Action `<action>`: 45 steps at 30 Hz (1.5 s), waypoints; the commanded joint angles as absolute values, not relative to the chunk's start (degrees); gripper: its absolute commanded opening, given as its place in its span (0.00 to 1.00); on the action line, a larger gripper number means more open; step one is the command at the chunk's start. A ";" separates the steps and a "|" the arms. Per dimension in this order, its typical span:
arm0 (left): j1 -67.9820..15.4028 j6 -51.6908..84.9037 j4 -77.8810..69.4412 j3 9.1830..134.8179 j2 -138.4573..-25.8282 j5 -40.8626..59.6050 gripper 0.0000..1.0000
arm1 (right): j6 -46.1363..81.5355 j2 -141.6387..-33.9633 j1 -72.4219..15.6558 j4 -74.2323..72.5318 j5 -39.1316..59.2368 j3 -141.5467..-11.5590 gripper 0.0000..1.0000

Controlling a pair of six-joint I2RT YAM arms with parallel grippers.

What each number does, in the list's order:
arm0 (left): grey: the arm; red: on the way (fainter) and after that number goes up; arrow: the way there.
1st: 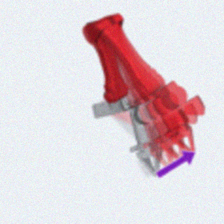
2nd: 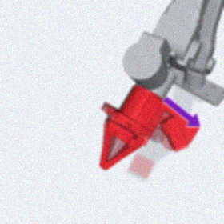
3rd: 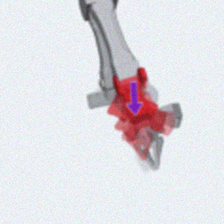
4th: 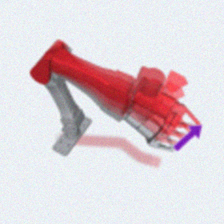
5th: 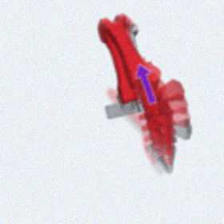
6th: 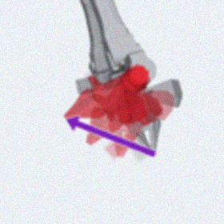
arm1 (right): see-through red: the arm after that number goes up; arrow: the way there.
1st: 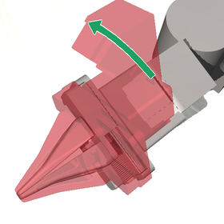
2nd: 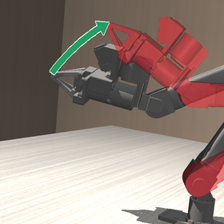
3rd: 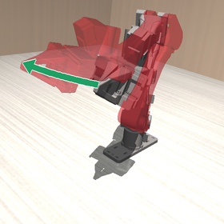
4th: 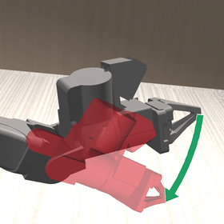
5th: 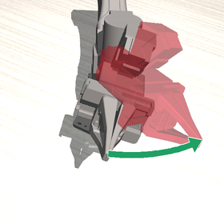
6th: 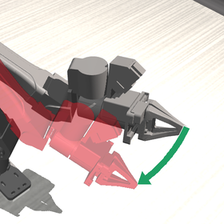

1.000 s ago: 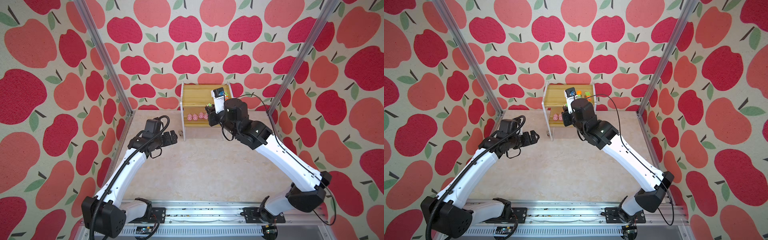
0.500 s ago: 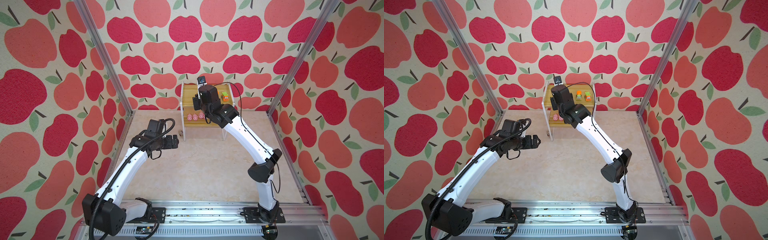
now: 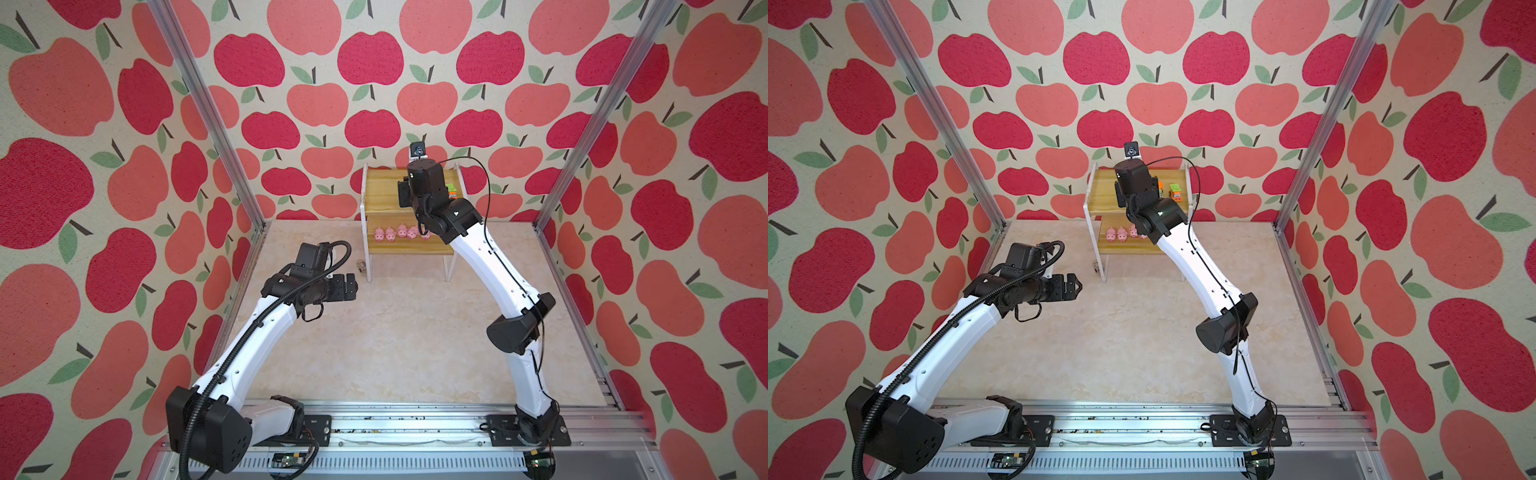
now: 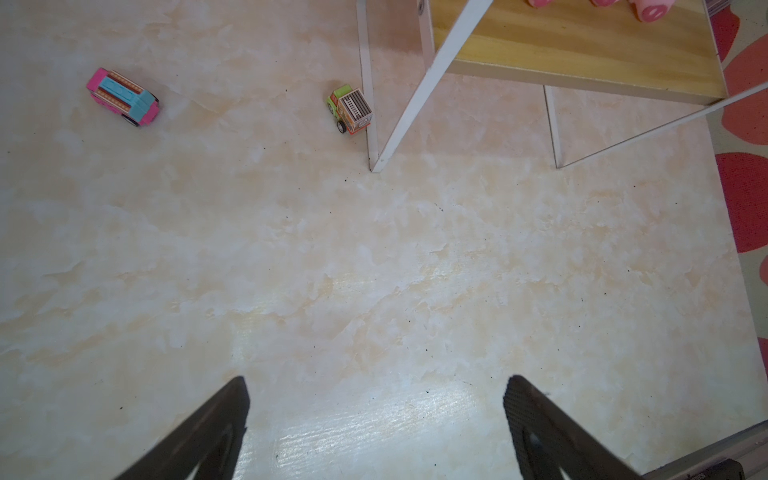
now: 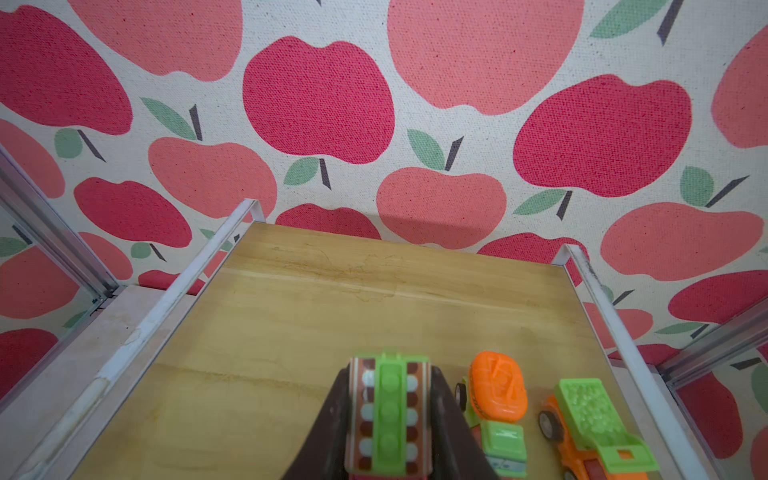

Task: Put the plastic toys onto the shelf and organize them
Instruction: 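Lower the truck beside the other trucks and open the right gripper, then withdraw the right gripper from the shelf while the left gripper grasps the pink-and-blue truck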

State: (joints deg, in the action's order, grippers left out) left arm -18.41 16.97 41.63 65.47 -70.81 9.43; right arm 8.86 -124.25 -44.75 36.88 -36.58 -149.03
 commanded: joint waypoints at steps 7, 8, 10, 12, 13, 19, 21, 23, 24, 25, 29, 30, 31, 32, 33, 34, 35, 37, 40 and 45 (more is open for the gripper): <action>-18.54 16.52 40.44 64.52 -69.67 10.45 0.98 | 11.86 -127.31 -43.00 39.05 -36.04 -150.61 0.24; -18.54 16.52 40.43 64.54 -69.67 10.51 0.98 | 12.04 -127.55 -42.90 38.95 -35.86 -150.57 0.24; -18.54 16.52 40.34 64.44 -69.65 10.53 0.98 | 12.24 -127.94 -42.73 38.91 -35.77 -150.65 0.24; -18.48 16.52 40.43 64.43 -69.80 10.54 0.98 | 12.68 -128.30 -42.47 38.98 -35.44 -150.70 0.26; -18.46 16.48 40.43 64.42 -69.86 10.45 0.98 | 12.77 -128.45 -42.45 39.00 -35.25 -150.72 0.26; -18.14 16.52 40.34 64.34 -70.05 10.68 0.98 | 12.86 -128.76 -42.45 39.09 -34.28 -151.17 0.39; -17.77 16.52 40.34 64.38 -70.14 10.72 0.98 | 12.23 -128.68 -42.53 38.68 -33.87 -151.99 0.47; -17.11 16.59 40.19 64.30 -70.16 10.89 0.98 | 11.09 -128.77 -42.71 38.48 -33.75 -153.97 0.54; -16.62 16.74 40.08 64.17 -70.21 11.03 0.98 | 10.44 -128.72 -42.88 38.37 -33.69 -155.28 0.55; -16.01 16.94 39.84 64.16 -70.30 11.14 0.98 | 9.65 -128.42 -43.06 37.88 -33.37 -156.07 0.56; -11.06 18.55 38.76 63.56 -71.53 13.09 0.99 | 3.16 -124.57 -45.68 32.83 -33.41 -156.01 0.60; -9.77 19.00 38.74 63.67 -72.07 13.11 1.00 | 1.58 -123.46 -46.52 31.65 -33.40 -155.57 0.62; -8.42 19.60 38.60 63.70 -72.57 13.05 1.00 | -0.18 -121.88 -47.49 30.25 -33.21 -154.37 0.63; -6.99 20.37 38.58 63.80 -73.50 12.80 1.00 | -1.69 -120.03 -48.49 29.08 -32.25 -152.55 0.65; -5.90 21.00 38.58 64.13 -74.32 12.29 0.99 | -2.75 -118.03 -49.33 28.20 -31.34 -150.33 0.66; -4.66 21.65 38.82 64.68 -75.63 11.60 0.99 | -3.80 -115.46 -50.30 27.15 -30.17 -146.53 0.67; -3.17 22.60 39.37 65.78 -77.41 10.98 0.99 | -4.93 -112.50 -51.21 26.01 -28.29 -141.68 0.68; -1.14 24.51 40.40 68.11 -81.11 9.35 0.99 | -6.38 -105.44 -52.87 21.66 -25.81 -128.33 0.70; 0.97 28.12 41.42 73.04 -88.48 7.25 0.99 | -7.07 -93.09 -54.03 11.16 -18.39 -102.45 0.73; 1.98 31.50 44.68 87.49 -104.75 2.15 0.99 | -4.04 -78.22 -54.90 0.36 -9.71 -69.68 0.73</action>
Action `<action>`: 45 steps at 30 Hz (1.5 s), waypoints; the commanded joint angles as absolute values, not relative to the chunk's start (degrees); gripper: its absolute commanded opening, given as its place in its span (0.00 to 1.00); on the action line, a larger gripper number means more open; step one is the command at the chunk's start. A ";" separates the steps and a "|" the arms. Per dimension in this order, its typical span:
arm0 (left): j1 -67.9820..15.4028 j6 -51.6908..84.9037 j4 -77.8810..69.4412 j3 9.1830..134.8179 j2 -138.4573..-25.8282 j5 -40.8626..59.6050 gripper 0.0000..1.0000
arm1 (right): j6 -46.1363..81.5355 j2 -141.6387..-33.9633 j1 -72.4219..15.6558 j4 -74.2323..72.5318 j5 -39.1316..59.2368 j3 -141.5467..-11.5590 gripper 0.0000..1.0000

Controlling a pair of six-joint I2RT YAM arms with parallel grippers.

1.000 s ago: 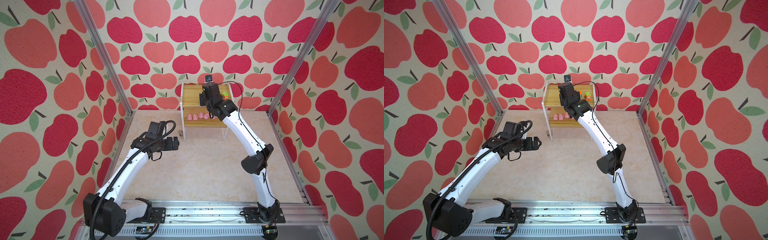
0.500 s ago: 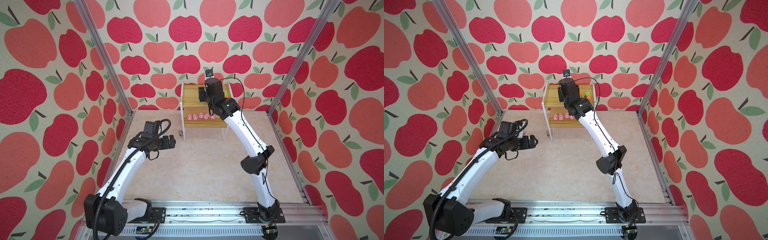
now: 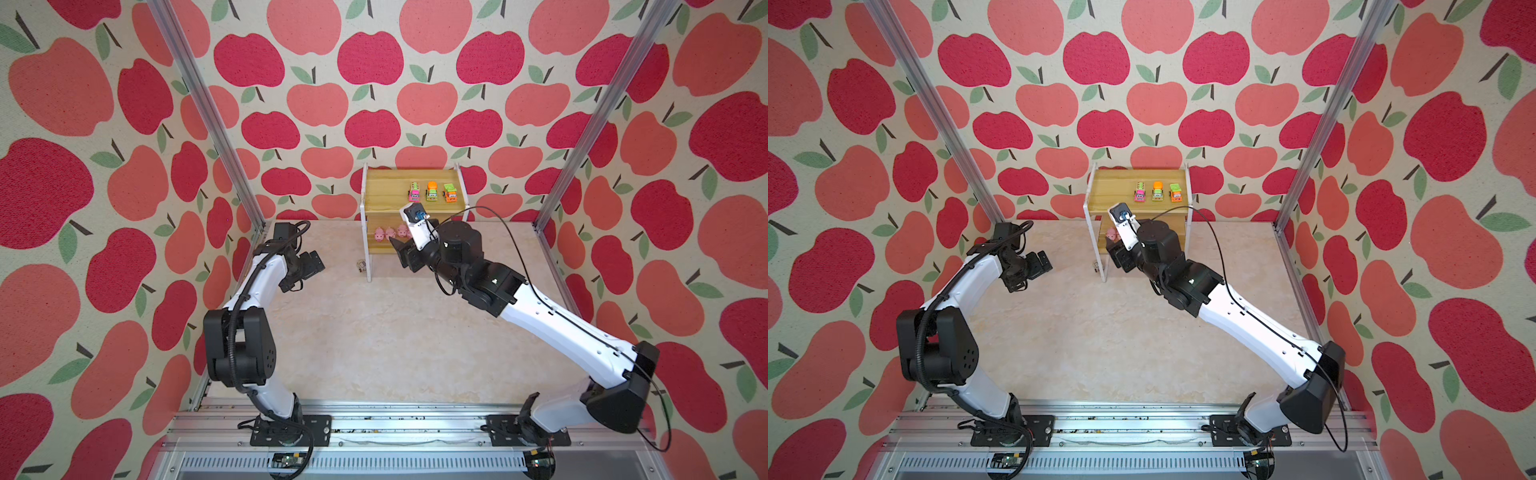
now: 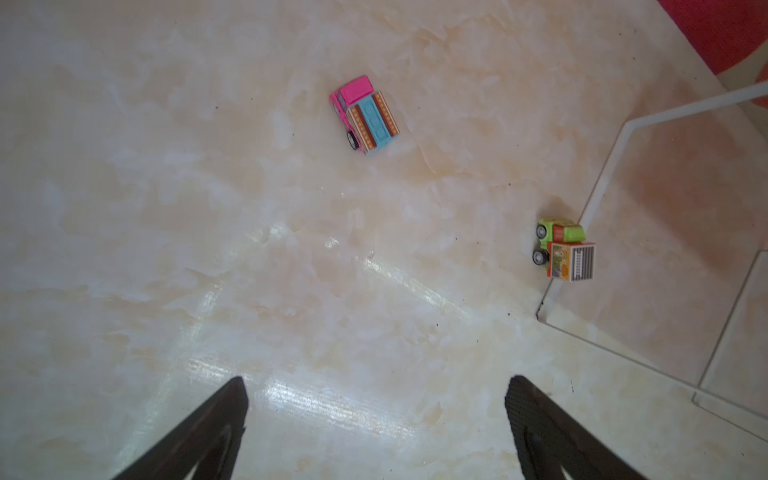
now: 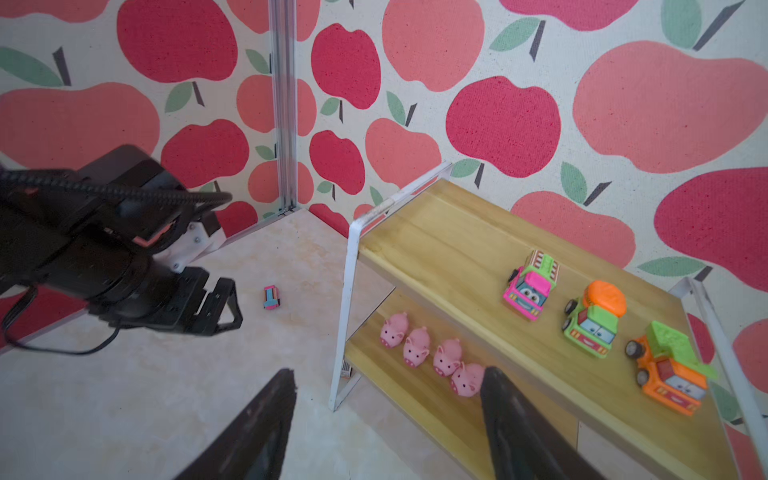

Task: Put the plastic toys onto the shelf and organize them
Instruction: 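Withdraw the right gripper from the shelf while the left gripper grasps the pink-and-blue truck, then lift the pink-and-blue truck with the left gripper toward the right gripper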

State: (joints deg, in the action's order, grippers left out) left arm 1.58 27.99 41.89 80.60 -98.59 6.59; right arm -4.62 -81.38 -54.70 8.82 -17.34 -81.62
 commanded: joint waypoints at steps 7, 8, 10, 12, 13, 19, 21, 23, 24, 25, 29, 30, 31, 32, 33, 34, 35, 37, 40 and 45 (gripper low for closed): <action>2.63 37.05 52.53 108.67 -125.53 0.00 0.98 | -2.19 -69.61 -60.77 -6.68 -6.26 -49.35 0.73; 2.81 37.82 53.24 111.18 -127.67 -0.11 0.97 | -1.58 -69.14 -61.07 -7.13 -6.07 -47.90 0.73; 2.98 39.06 54.49 115.47 -131.39 -0.51 0.95 | -1.23 -68.35 -61.43 -7.72 -5.47 -45.85 0.73; 3.33 40.30 56.05 119.64 -134.55 -1.17 0.93 | -1.15 -67.55 -61.48 -8.23 -6.21 -44.38 0.73; 3.55 40.69 56.42 120.92 -135.78 -0.63 0.92 | -1.14 -67.25 -61.48 -8.41 -6.37 -44.01 0.73; 3.32 41.73 58.09 124.95 -139.50 -0.26 0.75 | -1.75 -67.24 -60.66 -7.96 -6.59 -44.01 0.73; 3.34 41.57 57.62 124.19 -139.90 0.23 0.68 | -1.67 -66.96 -60.14 -8.22 -6.18 -43.95 0.73; 3.35 41.17 57.38 123.80 -140.18 0.73 0.60 | -1.18 -66.43 -59.49 -8.65 -5.64 -43.47 0.73; 3.34 41.02 57.14 123.35 -140.29 1.00 0.58 | -0.82 -66.08 -59.07 -8.70 -5.32 -43.25 0.73; 3.34 40.90 56.81 122.99 -140.28 1.25 0.55 | -0.56 -65.73 -58.75 -8.62 -5.19 -43.16 0.73; 3.32 40.29 55.86 121.57 -140.10 1.80 0.42 | 0.16 -63.54 -57.53 -8.26 -5.10 -42.38 0.73; 3.33 39.94 55.78 121.44 -140.10 1.84 0.39 | 0.31 -63.02 -57.25 -8.18 -4.89 -42.15 0.73; 3.34 39.43 55.59 121.23 -139.93 1.92 0.36 | 0.38 -62.53 -56.96 -7.81 -4.84 -42.03 0.73; 3.34 38.79 55.50 121.11 -139.72 2.08 0.32 | 0.31 -62.04 -56.79 -7.37 -4.99 -42.01 0.73; 3.25 38.03 55.48 120.91 -139.47 2.33 0.29 | 0.20 -61.74 -56.64 -7.01 -5.34 -42.01 0.73; 3.02 36.94 55.19 120.47 -139.03 2.61 0.27 | 0.01 -61.30 -56.47 -6.48 -5.77 -42.01 0.73; 2.86 35.73 55.22 120.14 -138.56 2.63 0.24 | -0.08 -60.86 -56.31 -6.02 -6.26 -42.01 0.73; 2.51 33.01 55.76 119.05 -137.08 2.72 0.23 | -0.47 -60.01 -55.87 -5.42 -6.67 -42.00 0.73; 1.73 28.33 55.35 113.46 -131.75 3.45 0.22 | -1.29 -58.59 -55.16 -4.23 -8.32 -42.08 0.73; -1.43 23.02 51.90 93.73 -115.76 4.57 0.22 | -0.41 -56.12 -52.10 -1.23 -11.86 -42.53 0.72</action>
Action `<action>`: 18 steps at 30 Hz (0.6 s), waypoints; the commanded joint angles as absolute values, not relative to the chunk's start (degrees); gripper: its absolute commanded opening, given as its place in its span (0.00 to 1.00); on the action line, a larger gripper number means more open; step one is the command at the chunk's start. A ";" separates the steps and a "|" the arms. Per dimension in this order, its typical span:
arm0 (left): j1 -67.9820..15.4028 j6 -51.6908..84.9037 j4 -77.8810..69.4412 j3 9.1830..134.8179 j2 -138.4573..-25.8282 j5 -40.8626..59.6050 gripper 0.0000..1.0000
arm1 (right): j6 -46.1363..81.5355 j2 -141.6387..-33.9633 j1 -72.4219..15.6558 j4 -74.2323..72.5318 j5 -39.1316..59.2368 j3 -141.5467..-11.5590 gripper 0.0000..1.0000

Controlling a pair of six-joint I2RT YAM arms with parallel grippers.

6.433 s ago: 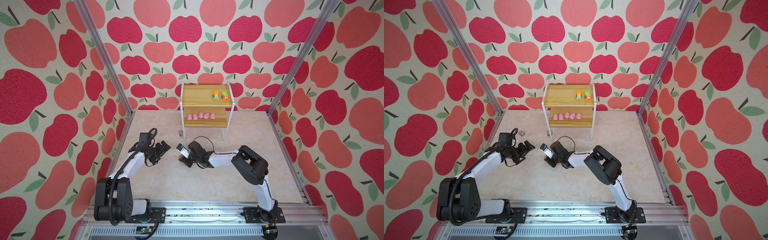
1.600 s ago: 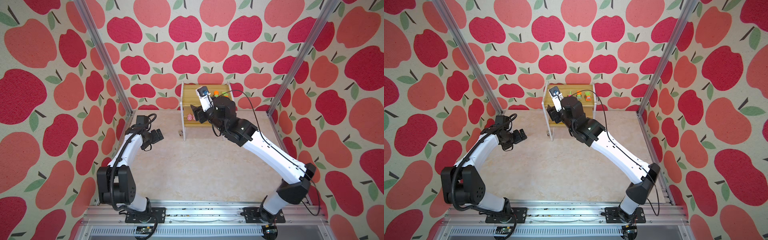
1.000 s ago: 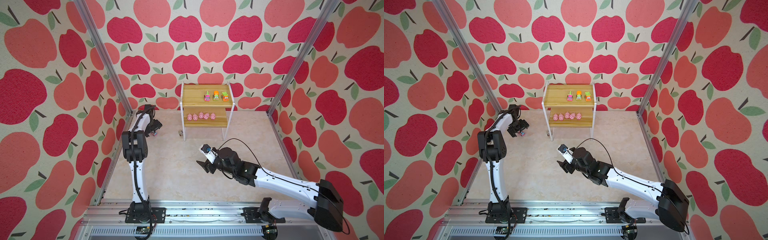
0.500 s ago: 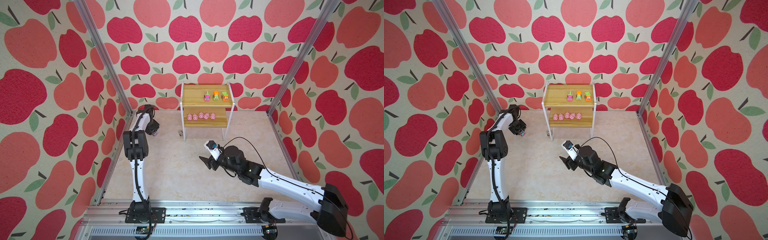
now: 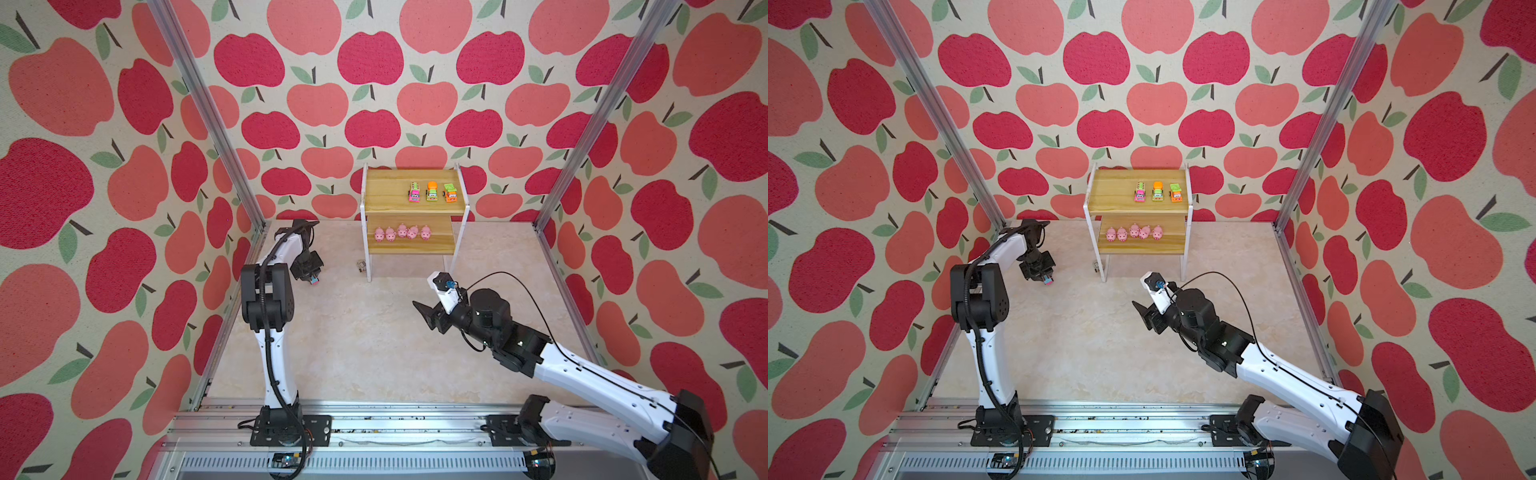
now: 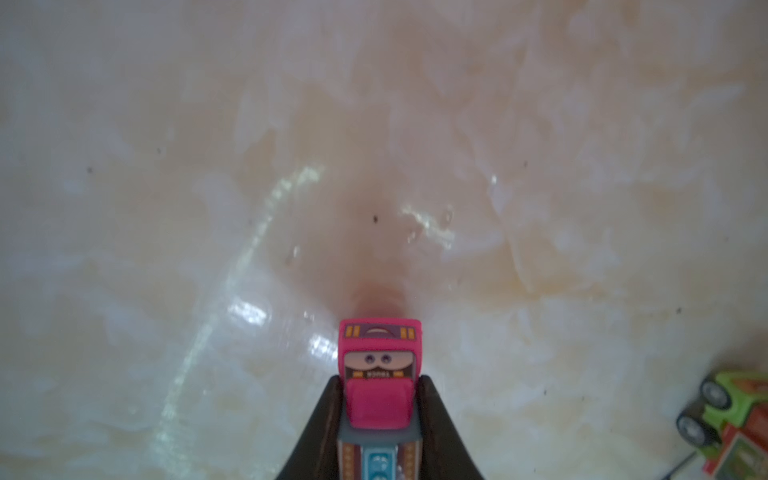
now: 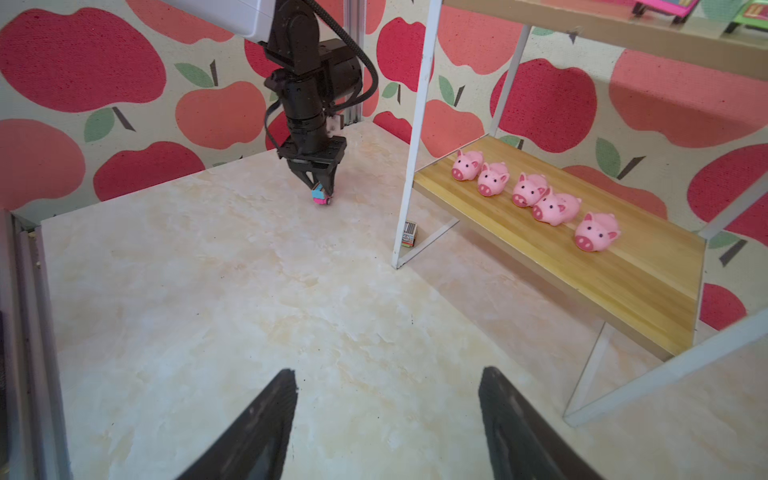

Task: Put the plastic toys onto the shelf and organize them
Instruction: 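Lift the pink-and-blue truck with the left gripper toward the right gripper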

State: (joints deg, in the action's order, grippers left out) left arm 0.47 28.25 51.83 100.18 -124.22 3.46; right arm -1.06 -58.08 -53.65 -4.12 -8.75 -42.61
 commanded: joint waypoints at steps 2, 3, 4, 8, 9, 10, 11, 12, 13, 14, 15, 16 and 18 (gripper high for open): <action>-3.98 21.73 50.80 85.07 -108.72 5.54 0.22 | 1.43 -55.06 -49.59 -0.24 -11.35 -42.78 0.72; -5.92 21.01 50.39 80.88 -105.00 6.05 0.22 | 2.59 -54.49 -48.21 0.26 -11.30 -42.93 0.72; -8.34 20.43 49.88 77.28 -101.50 6.06 0.22 | 4.00 -54.03 -46.70 1.08 -11.42 -43.21 0.72; -21.71 17.14 47.04 67.56 -93.53 9.00 0.22 | 9.01 -52.73 -41.16 5.78 -11.86 -44.60 0.71; -25.92 16.13 47.06 67.05 -93.27 8.04 0.21 | 9.88 -52.19 -39.99 7.03 -11.91 -44.93 0.71; -30.15 14.82 46.43 66.74 -93.55 7.05 0.21 | 10.63 -51.30 -39.18 8.35 -12.37 -45.15 0.71; -33.98 13.63 45.52 66.57 -93.94 6.13 0.21 | 11.05 -50.47 -38.50 9.36 -12.73 -45.22 0.71; -37.45 12.66 44.23 66.70 -94.70 4.63 0.21 | 11.43 -49.40 -37.96 10.45 -13.07 -45.34 0.71; -40.08 11.53 42.78 67.03 -95.65 4.27 0.21 | 11.86 -48.04 -37.64 11.46 -13.55 -45.26 0.71; -41.90 10.34 41.54 67.50 -96.38 4.13 0.21 | 12.24 -47.06 -37.34 12.42 -13.75 -45.14 0.71; -43.70 8.50 39.81 67.95 -97.36 4.47 0.23 | 12.47 -45.88 -37.05 13.35 -13.82 -44.89 0.71; -45.21 5.65 38.20 68.40 -98.44 4.96 0.24 | 12.81 -44.89 -36.86 14.29 -14.21 -44.53 0.71; -47.33 0.13 36.57 70.50 -101.35 6.57 0.25 | 13.41 -43.32 -36.47 16.29 -14.38 -43.72 0.71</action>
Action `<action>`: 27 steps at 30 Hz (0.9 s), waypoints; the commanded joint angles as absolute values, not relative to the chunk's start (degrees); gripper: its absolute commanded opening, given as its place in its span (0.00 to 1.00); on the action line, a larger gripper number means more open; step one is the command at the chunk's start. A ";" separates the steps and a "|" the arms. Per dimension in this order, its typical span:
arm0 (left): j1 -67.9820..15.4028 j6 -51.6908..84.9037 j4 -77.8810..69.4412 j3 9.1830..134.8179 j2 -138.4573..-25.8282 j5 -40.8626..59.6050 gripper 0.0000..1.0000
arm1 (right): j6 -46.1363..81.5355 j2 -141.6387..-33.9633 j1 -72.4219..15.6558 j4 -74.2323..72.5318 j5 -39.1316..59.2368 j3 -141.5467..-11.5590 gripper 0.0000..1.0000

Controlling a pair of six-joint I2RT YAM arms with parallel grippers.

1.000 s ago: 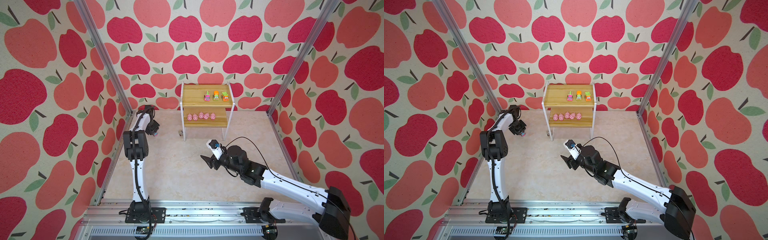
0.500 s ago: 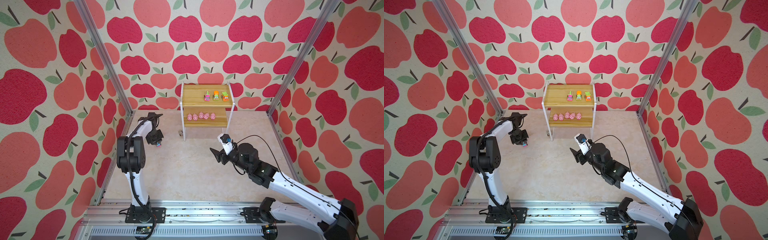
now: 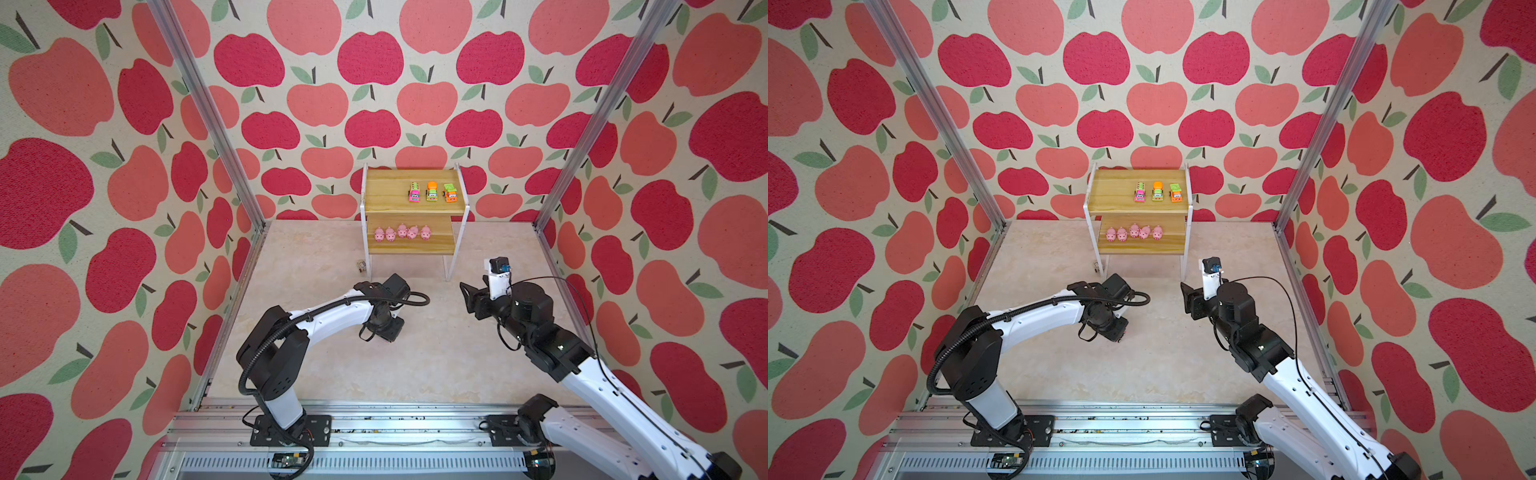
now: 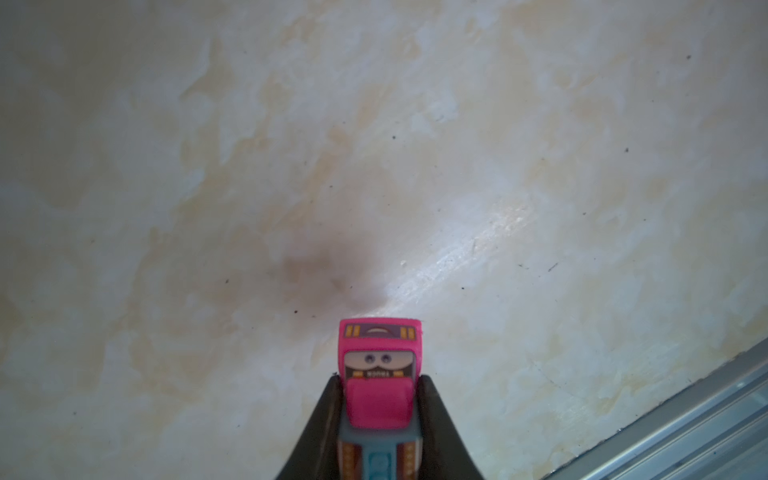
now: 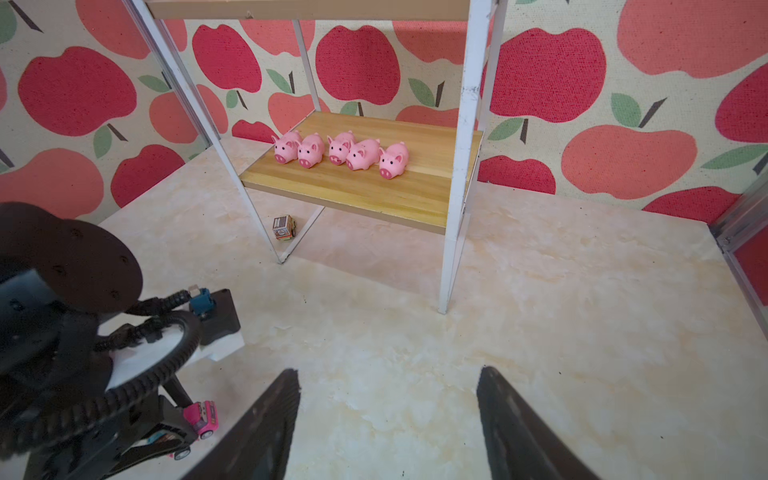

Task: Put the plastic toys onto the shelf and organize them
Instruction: 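Lift the pink-and-blue truck with the left gripper toward the right gripper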

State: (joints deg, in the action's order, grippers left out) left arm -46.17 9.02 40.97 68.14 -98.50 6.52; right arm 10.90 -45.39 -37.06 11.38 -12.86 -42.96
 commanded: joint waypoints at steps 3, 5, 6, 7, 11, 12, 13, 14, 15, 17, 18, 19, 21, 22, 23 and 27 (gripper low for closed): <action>-50.30 -8.72 38.76 76.24 -108.17 7.58 0.27 | 14.48 -40.84 -35.84 18.46 -14.82 -41.84 0.71; -51.72 -13.34 40.18 79.05 -112.58 6.65 0.27 | 15.02 -38.91 -35.67 19.82 -15.29 -40.77 0.71; -52.00 -14.65 40.61 80.07 -113.98 6.19 0.27 | 15.03 -38.13 -35.52 20.32 -15.31 -40.37 0.71; -52.20 -15.20 40.95 80.78 -115.00 5.71 0.26 | 14.99 -37.30 -35.55 20.96 -15.32 -40.07 0.71; -52.03 -19.16 40.08 80.57 -114.36 3.09 0.42 | 13.59 -36.30 -35.42 23.31 -14.86 -40.07 0.71; -51.94 -19.60 39.76 80.03 -113.88 2.64 0.44 | 13.08 -36.46 -35.36 23.61 -14.68 -40.16 0.71; -51.94 -19.84 39.64 79.58 -113.50 2.30 0.47 | 12.68 -36.55 -35.49 23.69 -14.44 -40.13 0.71; -51.94 -19.86 39.64 79.11 -113.13 2.03 0.51 | 12.31 -36.69 -35.47 23.73 -14.25 -40.10 0.72; -51.99 -19.79 39.64 78.75 -112.97 1.87 0.55 | 12.02 -36.84 -35.35 23.66 -14.15 -40.08 0.72; -52.03 -18.88 39.19 77.52 -112.56 1.01 0.61 | 11.42 -37.08 -35.40 23.39 -13.48 -40.08 0.72; -52.03 -18.53 38.76 76.82 -112.42 0.72 0.64 | 11.26 -37.22 -35.49 23.31 -13.37 -40.16 0.72; -52.03 -18.19 38.15 75.97 -112.33 0.34 0.67 | 11.00 -37.33 -35.35 23.14 -13.03 -40.23 0.72; -52.03 -17.55 37.72 75.00 -112.64 -0.74 0.69 | 10.60 -37.52 -35.43 23.02 -12.65 -40.34 0.72; -52.03 -17.13 37.51 74.68 -112.93 -1.76 0.69 | 10.45 -37.55 -35.42 22.86 -12.39 -40.43 0.72; -51.99 -16.66 37.03 74.43 -113.11 -2.90 0.69 | 10.24 -37.62 -35.41 22.68 -12.06 -40.40 0.72; -50.45 -15.56 35.51 74.34 -113.45 -3.61 0.71 | 9.91 -37.79 -35.47 21.94 -10.52 -39.24 0.72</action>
State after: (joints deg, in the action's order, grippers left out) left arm -51.86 -16.95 36.45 76.25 -112.29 0.16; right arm 11.38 -37.74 -35.81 22.39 -12.36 -40.32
